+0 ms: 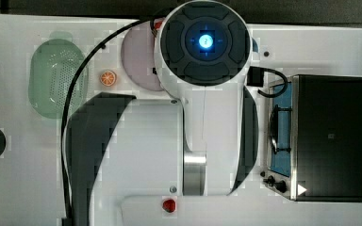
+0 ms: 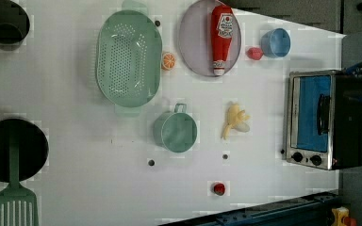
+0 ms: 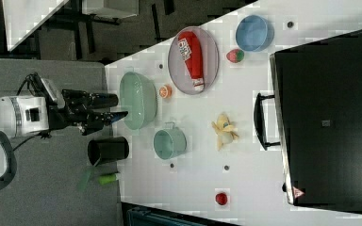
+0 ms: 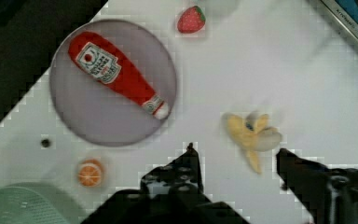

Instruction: Pick Banana and place it in mug.

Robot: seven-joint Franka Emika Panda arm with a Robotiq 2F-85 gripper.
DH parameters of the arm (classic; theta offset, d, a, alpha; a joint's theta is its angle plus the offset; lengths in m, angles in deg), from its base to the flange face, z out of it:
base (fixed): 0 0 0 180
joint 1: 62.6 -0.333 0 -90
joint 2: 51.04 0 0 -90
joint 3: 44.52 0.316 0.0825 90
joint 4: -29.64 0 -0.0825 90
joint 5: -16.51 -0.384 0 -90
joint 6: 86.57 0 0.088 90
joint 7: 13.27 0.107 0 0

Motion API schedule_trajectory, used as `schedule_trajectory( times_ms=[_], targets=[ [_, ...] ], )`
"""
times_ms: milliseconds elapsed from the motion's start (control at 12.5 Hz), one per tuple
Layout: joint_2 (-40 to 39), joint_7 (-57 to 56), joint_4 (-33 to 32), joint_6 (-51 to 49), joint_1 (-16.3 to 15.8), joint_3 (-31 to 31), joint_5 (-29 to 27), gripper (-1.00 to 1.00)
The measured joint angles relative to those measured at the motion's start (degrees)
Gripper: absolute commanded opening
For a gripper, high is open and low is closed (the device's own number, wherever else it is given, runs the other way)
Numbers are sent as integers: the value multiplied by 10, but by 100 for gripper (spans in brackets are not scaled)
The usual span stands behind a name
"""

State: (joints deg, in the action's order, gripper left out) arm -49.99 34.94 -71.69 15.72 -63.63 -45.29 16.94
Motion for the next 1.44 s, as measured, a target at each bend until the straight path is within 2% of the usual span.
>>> schedule_trajectory(
  times_ms=[240,400,560,720,1120,1440],
  targets=[
    [116,0,-136,-41,2,-23,-10,99],
    [162,0,-148,-39,0,-37,-10,100],
    [167,-2,-134,-18,0,-40,-12,100],
    [152,-9,-148,-14,0,-44,3,100],
    [30,-138,-218,134,3,-37,-16,100],
    [-43,-273,-298,284,-12,-51,-6,100]
  ],
)
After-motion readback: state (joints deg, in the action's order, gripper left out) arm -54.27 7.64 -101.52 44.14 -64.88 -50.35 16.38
